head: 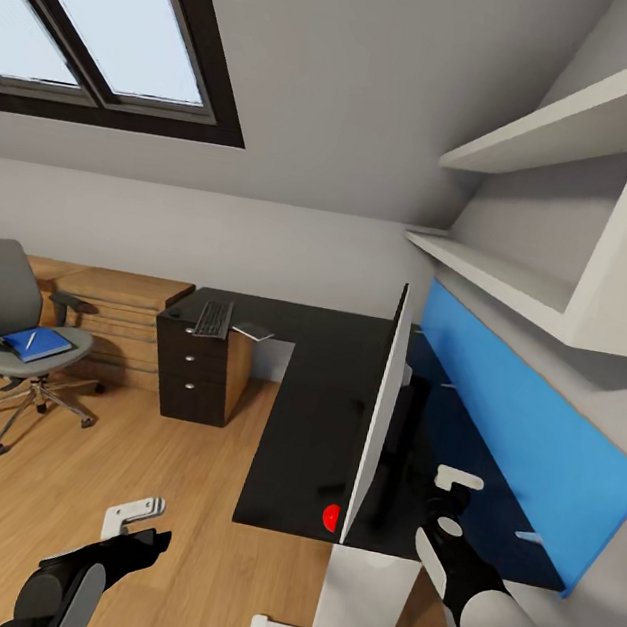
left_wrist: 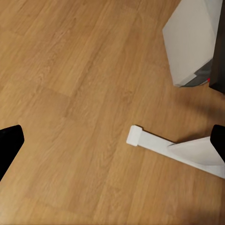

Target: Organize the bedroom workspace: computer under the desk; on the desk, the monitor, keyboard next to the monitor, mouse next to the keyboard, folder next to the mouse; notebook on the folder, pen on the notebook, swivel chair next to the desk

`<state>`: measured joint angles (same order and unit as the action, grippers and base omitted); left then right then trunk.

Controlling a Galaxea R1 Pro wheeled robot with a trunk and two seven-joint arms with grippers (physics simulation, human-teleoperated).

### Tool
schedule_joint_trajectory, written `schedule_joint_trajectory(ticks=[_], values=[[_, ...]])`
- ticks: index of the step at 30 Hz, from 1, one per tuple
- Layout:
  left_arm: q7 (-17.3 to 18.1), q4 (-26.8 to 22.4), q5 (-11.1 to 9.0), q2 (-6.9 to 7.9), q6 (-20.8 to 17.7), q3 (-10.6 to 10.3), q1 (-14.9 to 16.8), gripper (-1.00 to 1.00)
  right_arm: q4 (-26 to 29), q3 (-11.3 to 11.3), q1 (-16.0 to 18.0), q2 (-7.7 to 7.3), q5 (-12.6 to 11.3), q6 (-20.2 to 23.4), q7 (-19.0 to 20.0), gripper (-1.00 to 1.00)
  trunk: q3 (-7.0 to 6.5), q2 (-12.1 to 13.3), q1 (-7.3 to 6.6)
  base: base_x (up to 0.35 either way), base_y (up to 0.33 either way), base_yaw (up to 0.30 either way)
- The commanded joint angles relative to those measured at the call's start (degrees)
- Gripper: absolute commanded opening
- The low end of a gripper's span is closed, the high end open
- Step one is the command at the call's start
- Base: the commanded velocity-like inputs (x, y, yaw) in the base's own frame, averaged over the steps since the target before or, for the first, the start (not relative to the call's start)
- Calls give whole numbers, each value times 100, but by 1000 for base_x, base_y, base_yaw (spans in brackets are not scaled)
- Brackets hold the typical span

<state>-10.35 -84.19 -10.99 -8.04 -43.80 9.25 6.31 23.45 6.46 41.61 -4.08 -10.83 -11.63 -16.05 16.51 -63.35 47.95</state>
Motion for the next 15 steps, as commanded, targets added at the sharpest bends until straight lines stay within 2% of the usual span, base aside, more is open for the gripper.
schedule_joint_trajectory(ticks=[1,6,10,15], values=[[-36,-3,-61,-1,-24,7,5,100,-2,49,5,-9,-59,-24,-30,100,7,-5,0,0,0,0],[-24,22,-55,11,-24,14,10,100,-4,49,5,-14,-59,-24,-30,100,7,-5,0,18,0,0],[-27,27,-53,13,-24,15,9,100,0,49,5,-14,-59,-24,-30,100,7,-5,0,193,0,0],[-28,28,-45,17,-24,15,9,100,-6,49,5,-14,-59,-24,-30,100,7,-5,0,89,0,0]])
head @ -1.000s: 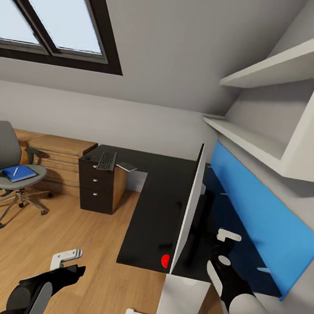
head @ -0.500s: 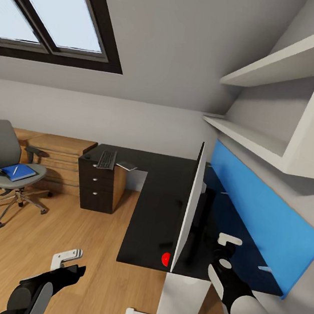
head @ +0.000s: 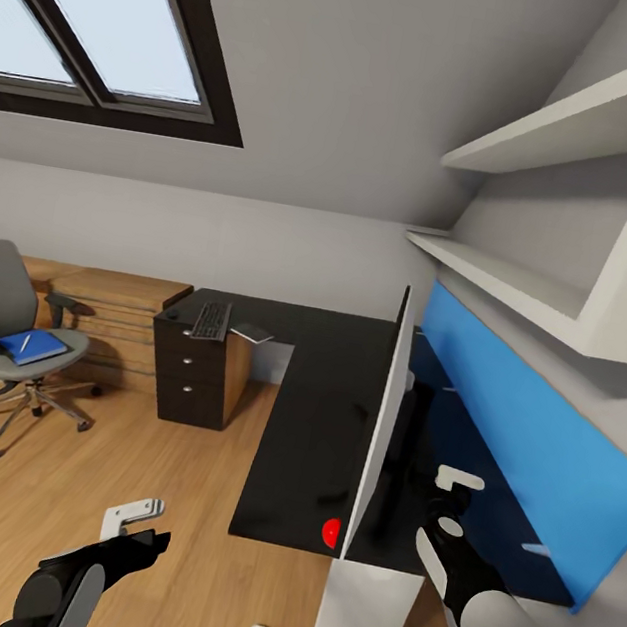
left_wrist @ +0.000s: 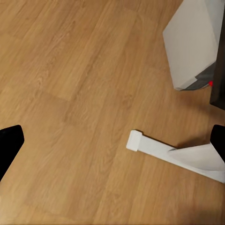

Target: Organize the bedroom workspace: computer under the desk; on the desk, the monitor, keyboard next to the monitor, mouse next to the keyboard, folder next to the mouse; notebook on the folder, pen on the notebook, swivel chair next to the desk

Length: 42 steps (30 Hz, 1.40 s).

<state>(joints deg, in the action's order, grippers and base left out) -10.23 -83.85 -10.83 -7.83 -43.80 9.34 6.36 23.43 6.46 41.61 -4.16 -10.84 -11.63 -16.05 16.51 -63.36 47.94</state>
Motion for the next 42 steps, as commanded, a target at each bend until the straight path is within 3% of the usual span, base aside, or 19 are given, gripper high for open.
schedule_joint_trajectory(ticks=[1,42], values=[[-41,-6,-59,-3,-24,7,5,100,-2,49,5,-6,-59,-24,-30,100,7,-5,1,35,0,0],[-25,31,-65,-2,-24,7,6,100,4,49,5,-41,-59,-24,-33,100,7,-5,1,126,0,0]])
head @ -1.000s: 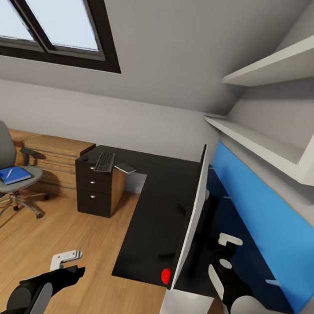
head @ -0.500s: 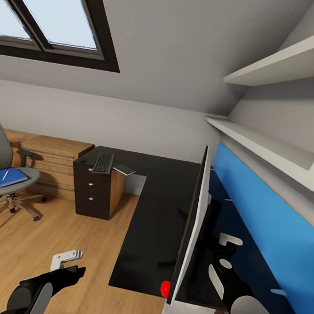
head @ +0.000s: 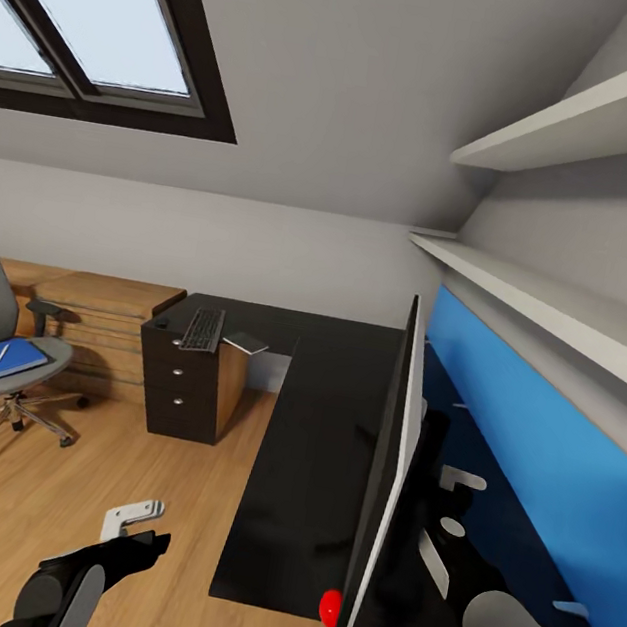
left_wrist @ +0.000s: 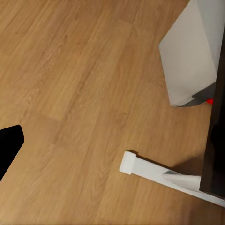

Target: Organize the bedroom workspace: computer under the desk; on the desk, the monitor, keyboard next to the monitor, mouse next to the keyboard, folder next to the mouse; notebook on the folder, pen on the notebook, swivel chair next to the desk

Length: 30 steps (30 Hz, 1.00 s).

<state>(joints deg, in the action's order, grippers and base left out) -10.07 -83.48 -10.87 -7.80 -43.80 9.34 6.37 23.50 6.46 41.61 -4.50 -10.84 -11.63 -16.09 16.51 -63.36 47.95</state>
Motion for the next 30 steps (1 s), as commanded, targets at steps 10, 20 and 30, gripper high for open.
schedule_joint_trajectory(ticks=[10,20,30], values=[[-48,103,-56,-2,-23,6,4,100,-3,49,5,-8,-59,-24,-32,100,7,-5,1,94,0,0],[-48,104,-56,-2,-24,7,4,100,4,49,5,-14,-59,-24,-33,100,7,-5,1,13,0,0],[-48,104,-56,-2,-23,7,4,100,3,49,5,-15,-59,-24,-35,100,7,-5,1,86,0,0]])
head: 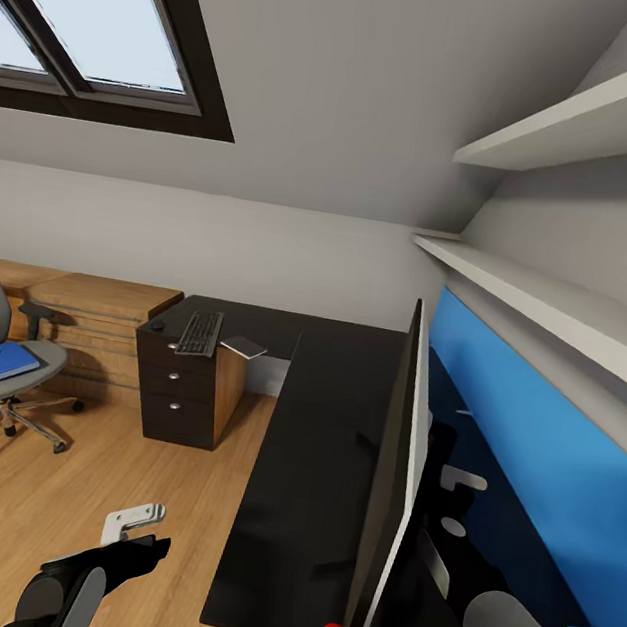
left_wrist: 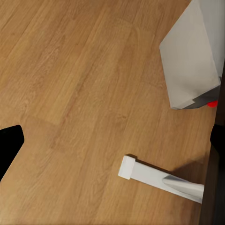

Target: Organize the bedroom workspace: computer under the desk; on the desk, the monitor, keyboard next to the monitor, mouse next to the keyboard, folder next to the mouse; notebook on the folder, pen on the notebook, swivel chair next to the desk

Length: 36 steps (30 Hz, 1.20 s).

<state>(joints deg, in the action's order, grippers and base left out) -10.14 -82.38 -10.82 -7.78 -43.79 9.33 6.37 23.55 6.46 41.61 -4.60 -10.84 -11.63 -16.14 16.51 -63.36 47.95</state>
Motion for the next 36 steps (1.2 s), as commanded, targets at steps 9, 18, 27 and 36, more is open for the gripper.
schedule_joint_trajectory(ticks=[9,18,27,36], values=[[-41,-7,-61,-4,-24,7,3,100,-1,49,5,-9,-59,-26,-30,100,7,-5,1,5,0,0],[-41,-7,-61,-4,-24,7,4,100,5,49,5,-23,-59,-37,-38,-100,7,-5,1,0,0,0],[-41,-7,-61,-4,-24,7,3,100,9,49,5,-24,-59,-41,-39,-100,7,-5,1,0,0,0],[-41,-7,-68,-4,-24,7,4,100,9,49,5,-28,-59,-41,-46,-100,7,-5,1,0,-32,0]])
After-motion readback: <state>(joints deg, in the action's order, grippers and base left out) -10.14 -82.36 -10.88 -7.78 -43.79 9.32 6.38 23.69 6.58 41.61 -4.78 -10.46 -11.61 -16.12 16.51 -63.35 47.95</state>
